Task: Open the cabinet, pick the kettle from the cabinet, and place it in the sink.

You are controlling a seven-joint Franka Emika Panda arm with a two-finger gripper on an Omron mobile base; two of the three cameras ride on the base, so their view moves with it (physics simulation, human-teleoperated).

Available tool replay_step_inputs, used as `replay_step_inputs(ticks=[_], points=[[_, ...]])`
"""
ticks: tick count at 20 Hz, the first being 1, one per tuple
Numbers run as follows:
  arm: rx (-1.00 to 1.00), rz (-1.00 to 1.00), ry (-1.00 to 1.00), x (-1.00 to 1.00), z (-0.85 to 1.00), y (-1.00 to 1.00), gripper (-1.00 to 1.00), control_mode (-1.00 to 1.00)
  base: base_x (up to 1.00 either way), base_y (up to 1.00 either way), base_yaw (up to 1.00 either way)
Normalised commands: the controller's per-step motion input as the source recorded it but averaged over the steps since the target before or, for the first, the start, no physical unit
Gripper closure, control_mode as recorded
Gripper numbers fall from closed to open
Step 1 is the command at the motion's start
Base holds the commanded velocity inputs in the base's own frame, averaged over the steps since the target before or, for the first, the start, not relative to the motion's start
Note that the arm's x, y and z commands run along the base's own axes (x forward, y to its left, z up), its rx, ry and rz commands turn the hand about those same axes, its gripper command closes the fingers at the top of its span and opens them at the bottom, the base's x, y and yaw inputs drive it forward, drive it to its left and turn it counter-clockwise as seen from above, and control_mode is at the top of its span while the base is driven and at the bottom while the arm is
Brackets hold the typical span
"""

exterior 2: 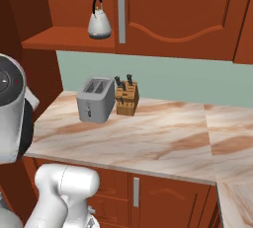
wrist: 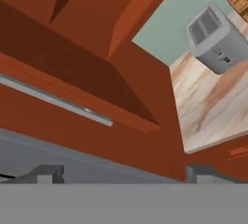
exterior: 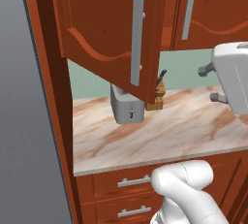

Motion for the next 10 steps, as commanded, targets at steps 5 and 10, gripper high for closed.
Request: replay_step_inputs(ticks=[5,10], points=[[0.22,0.22,0.02,0.32,-0.02,-0.10,-1.00,-1.00,0.00,0.00,0.00],[0.17,0.11,0.07,0.54,-0.04,0.02,-1.00,-1.00,0.00,0.00,0.00]])
